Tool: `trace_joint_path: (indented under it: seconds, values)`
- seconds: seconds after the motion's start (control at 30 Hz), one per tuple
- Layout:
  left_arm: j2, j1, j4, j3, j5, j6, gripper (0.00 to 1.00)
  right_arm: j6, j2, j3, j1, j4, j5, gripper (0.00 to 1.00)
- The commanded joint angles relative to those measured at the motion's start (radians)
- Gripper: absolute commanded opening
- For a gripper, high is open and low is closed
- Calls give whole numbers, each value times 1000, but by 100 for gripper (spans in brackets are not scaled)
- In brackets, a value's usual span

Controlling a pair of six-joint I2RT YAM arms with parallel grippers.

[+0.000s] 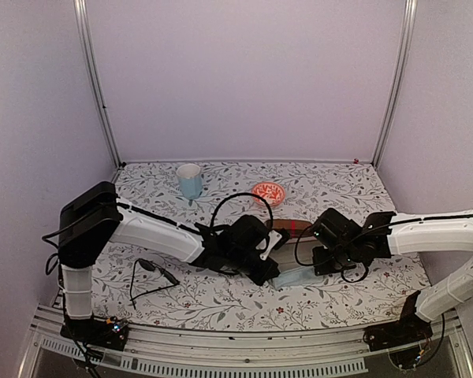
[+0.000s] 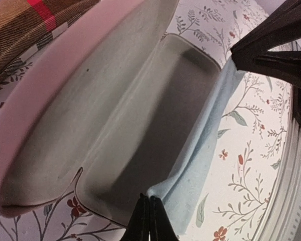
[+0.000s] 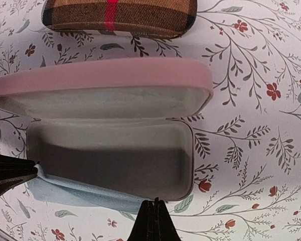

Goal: Organize the sunglasses
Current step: Place the folded cleaning cloth in the sunglasses case.

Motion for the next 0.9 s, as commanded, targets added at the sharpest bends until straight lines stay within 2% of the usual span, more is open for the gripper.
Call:
trace_joint_path:
  seconds: [0.0,0.87]
  values:
    - [24,-8,-16,39,-79,48,0,-53,61,58,-13,-20,87,0]
    - [36,-5,3,63,-173,89,0,-116,169,106,-35,47,112,0]
